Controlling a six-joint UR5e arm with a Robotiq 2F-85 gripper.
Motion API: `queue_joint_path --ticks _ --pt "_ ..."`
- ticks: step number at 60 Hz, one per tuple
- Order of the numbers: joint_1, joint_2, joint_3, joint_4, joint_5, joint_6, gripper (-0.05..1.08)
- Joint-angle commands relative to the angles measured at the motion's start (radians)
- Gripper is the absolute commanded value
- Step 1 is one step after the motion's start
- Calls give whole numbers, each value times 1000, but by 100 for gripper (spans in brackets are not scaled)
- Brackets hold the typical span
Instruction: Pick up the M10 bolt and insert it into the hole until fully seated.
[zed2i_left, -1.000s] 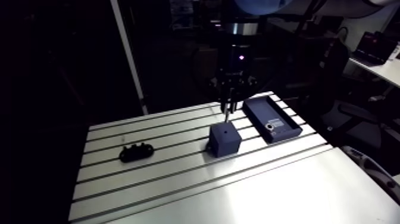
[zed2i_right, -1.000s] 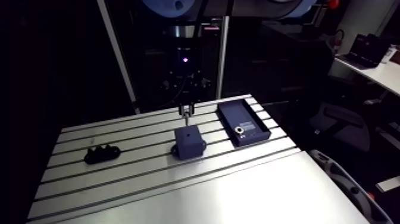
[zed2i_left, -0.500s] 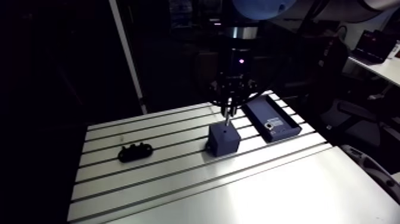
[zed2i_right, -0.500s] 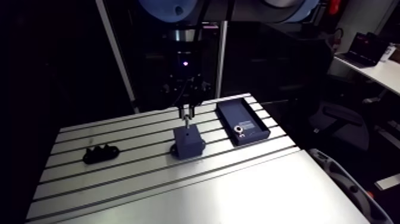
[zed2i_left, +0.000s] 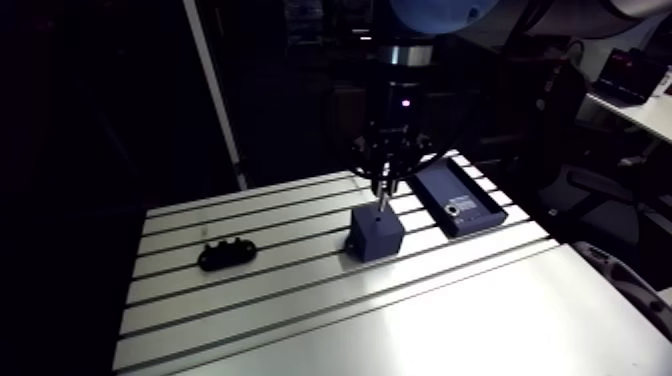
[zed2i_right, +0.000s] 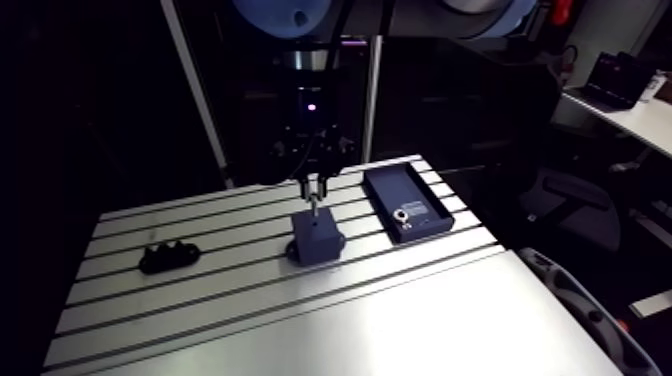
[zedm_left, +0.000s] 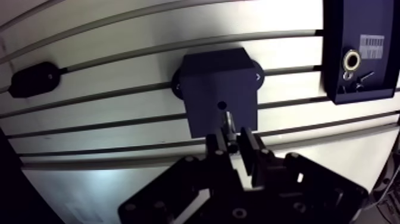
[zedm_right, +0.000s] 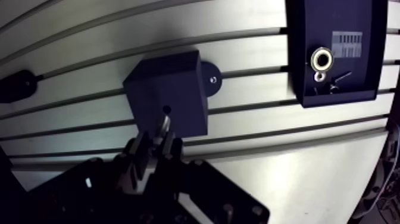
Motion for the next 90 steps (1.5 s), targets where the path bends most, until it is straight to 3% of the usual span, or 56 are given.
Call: queue_joint_path --ticks 1,90 --pt "0 2 0 -3 0 0 108" --pt "2 27 17 -30 2 1 108"
